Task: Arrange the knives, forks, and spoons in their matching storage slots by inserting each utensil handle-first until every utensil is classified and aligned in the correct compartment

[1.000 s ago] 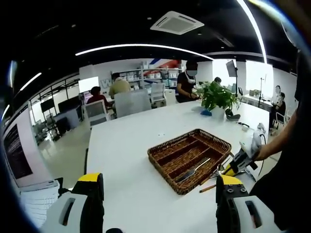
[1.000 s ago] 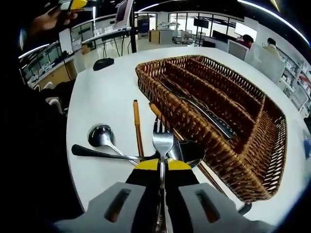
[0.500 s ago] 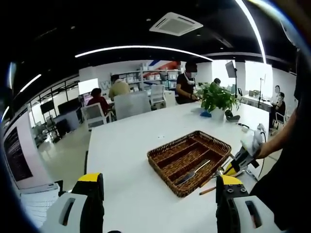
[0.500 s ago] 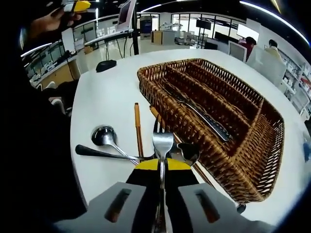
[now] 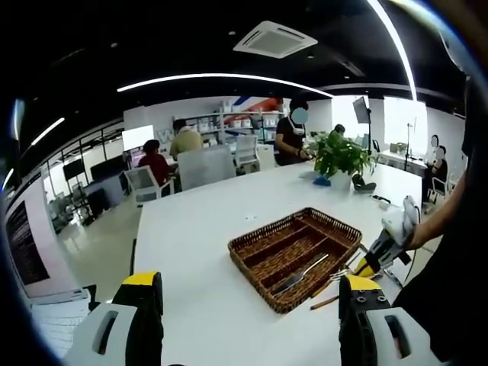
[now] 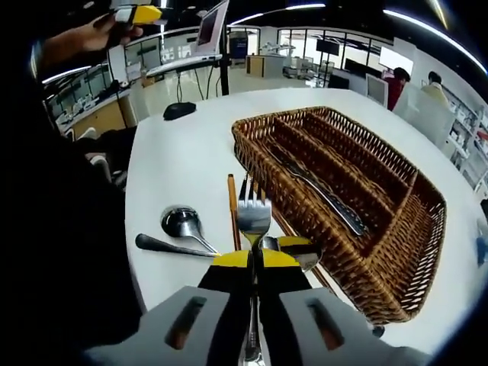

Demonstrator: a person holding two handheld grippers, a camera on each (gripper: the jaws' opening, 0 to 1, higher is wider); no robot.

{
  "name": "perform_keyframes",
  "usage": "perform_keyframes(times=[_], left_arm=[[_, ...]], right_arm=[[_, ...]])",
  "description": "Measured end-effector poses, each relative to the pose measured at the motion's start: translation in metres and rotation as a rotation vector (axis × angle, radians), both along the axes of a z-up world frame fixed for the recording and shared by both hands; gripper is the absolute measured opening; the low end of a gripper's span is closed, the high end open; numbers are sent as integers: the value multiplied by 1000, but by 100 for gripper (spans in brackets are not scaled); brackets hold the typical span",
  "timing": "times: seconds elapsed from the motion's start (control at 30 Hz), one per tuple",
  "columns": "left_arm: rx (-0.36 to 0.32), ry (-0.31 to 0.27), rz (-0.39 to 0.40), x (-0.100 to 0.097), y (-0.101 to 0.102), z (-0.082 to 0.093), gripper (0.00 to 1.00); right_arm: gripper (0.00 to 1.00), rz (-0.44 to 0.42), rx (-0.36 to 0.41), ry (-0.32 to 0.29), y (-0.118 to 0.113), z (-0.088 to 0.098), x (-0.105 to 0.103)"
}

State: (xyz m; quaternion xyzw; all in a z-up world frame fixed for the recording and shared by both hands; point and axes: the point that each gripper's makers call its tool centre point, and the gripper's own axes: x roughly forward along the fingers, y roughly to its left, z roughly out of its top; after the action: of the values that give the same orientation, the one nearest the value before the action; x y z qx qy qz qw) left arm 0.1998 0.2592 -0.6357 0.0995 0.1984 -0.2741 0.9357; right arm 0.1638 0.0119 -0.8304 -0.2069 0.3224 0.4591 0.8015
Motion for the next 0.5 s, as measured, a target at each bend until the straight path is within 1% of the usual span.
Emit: perform_keyframes(times=[0.13,0.17,0.33,0.43,0.47,0.5], left_arm=[[-2,-4,6,0,-1,1,100],[-3,-5,6,0,-1,2,100],[-1,-3,-6,-1,-14,3,100],[1,13,-54,-5,-28,2,100],[-5,28,-84,-7,-31,0,100],[-15,51,-120,-11,-38,-3,100]], right_arm=[[0,17,16,-13,4,12,1],[0,20,28,-18,6,18,2],[0,41,55,-37,12,36,4],[0,68,75,-45,17,45,2],[0,75,81,-45,18,48,1],[0,81,86,-46,20,49,0]])
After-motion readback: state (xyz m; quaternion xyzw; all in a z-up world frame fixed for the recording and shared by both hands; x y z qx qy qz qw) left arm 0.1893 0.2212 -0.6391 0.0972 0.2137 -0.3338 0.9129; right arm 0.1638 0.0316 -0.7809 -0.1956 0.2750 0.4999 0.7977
